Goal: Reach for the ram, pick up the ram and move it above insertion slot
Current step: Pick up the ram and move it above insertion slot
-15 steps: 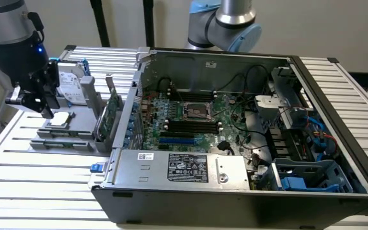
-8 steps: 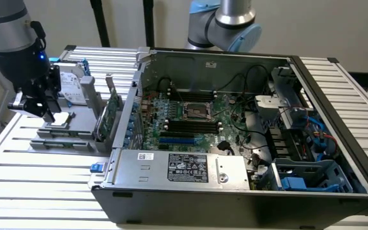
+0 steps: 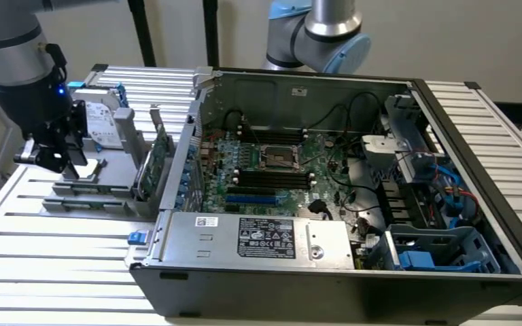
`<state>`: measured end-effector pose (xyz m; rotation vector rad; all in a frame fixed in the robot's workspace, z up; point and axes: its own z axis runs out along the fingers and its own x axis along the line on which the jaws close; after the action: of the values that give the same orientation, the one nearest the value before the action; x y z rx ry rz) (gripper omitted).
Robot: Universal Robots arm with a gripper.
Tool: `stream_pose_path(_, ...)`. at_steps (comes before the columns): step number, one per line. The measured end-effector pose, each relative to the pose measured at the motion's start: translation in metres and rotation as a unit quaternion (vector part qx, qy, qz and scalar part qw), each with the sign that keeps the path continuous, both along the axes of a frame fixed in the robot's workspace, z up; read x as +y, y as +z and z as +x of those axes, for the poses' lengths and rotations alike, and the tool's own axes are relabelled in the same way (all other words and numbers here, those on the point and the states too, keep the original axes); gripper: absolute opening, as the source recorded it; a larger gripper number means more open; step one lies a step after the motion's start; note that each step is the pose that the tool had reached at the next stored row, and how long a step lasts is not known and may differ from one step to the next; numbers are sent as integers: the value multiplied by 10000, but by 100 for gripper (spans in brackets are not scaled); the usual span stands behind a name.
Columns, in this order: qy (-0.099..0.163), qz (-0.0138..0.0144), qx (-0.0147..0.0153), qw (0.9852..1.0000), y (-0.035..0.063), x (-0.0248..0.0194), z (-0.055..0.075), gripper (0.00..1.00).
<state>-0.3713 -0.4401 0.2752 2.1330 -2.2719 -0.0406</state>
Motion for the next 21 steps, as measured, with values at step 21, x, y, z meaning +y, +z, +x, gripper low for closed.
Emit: stream_pose_path(21, -14, 0, 0, 10000, -382, -63, -20, 36)
